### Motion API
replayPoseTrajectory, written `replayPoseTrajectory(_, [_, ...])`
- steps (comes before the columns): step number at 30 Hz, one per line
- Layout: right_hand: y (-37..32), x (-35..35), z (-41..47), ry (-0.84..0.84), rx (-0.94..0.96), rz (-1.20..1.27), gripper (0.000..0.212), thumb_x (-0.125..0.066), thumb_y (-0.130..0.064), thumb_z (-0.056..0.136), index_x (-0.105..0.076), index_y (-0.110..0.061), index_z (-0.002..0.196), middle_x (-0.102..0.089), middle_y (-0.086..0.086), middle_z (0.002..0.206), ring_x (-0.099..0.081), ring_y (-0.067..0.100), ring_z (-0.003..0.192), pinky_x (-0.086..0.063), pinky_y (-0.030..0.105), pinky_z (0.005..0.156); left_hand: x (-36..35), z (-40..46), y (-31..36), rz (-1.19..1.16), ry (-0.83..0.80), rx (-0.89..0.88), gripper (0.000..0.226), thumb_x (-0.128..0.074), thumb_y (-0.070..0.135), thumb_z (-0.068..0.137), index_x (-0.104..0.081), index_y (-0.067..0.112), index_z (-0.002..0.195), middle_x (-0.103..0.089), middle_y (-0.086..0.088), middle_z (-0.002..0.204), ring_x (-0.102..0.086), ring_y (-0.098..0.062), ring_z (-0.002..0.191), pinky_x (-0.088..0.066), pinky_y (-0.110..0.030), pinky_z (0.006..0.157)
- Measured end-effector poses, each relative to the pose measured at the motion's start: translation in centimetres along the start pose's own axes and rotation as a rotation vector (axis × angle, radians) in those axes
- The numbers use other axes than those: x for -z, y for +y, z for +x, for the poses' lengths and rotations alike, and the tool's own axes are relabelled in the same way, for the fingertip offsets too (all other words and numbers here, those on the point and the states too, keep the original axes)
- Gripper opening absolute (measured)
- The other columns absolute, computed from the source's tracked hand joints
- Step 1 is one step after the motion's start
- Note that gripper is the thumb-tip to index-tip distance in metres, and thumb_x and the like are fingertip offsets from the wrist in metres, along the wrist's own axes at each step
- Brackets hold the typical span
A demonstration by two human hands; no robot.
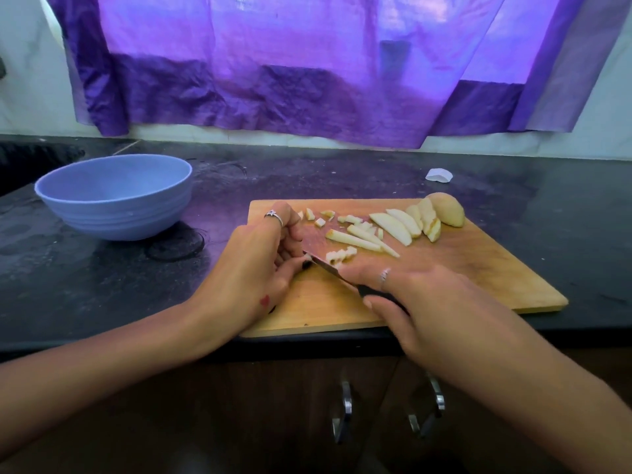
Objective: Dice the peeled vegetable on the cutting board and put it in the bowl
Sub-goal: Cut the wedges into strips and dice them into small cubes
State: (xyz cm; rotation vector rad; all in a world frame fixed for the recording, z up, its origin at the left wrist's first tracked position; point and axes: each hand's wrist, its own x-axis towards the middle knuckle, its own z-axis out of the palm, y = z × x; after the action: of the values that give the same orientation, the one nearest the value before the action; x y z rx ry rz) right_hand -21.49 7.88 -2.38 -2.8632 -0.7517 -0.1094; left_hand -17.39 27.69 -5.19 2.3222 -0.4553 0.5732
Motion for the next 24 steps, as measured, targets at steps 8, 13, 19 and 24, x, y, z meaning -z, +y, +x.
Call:
replayPoseTrajectory(8, [6.1, 1.6, -3.4, 0.001, -0.067, 0.064, 0.093, -0.001, -0.089, 0.065, -0.062, -0.032, 0.107, -0.065, -0.015, 0.097, -0.061, 0.006, 0.09, -0.051, 0.034, 0.075, 0.1, 2.5, -0.7, 0.232, -0.184, -0.171, 0.022, -0.06, 0.002, 0.084, -0.07, 0.02, 0.092, -0.065, 0.01, 0.097, -0.054, -0.004, 0.091, -0.032, 0.001, 0.077])
replayPoseTrajectory(13, [7.2, 2.9, -4.6, 0.094, -0.105, 0.131, 0.075, -0.013, -0.089, 0.07, -0.059, -0.048, 0.113, -0.07, -0.009, 0.087, -0.066, 0.013, 0.078, -0.054, 0.035, 0.066, -0.4, 5.6, -0.4, 0.226, -0.203, -0.193, 0.021, -0.059, 0.015, 0.09, -0.068, 0.025, 0.106, -0.063, 0.009, 0.105, -0.055, -0.009, 0.097, -0.043, -0.025, 0.084])
replayPoseTrajectory(19, [6.6, 2.7, -4.8, 0.081, 0.009, 0.186, 0.039, -0.038, -0.061, 0.085, -0.057, -0.048, 0.116, -0.065, -0.03, 0.097, -0.062, -0.008, 0.087, -0.048, 0.016, 0.071, -1.7, 7.7, 0.2, 0.322, -0.427, -0.263, 0.02, -0.06, 0.017, 0.091, -0.069, 0.019, 0.109, -0.065, 0.006, 0.109, -0.059, -0.01, 0.1, -0.043, -0.017, 0.084])
replayPoseTrajectory(24, [6.6, 2.3, -4.3, 0.009, 0.059, 0.22, 0.038, -0.042, -0.061, 0.083, -0.06, -0.048, 0.113, -0.065, -0.031, 0.093, -0.062, -0.009, 0.086, -0.049, 0.015, 0.069, -2.5, 8.9, 0.0, 0.378, -0.457, -0.218, 0.022, -0.058, 0.007, 0.089, -0.065, 0.017, 0.107, -0.059, 0.005, 0.097, -0.057, -0.011, 0.087, -0.044, -0.015, 0.072])
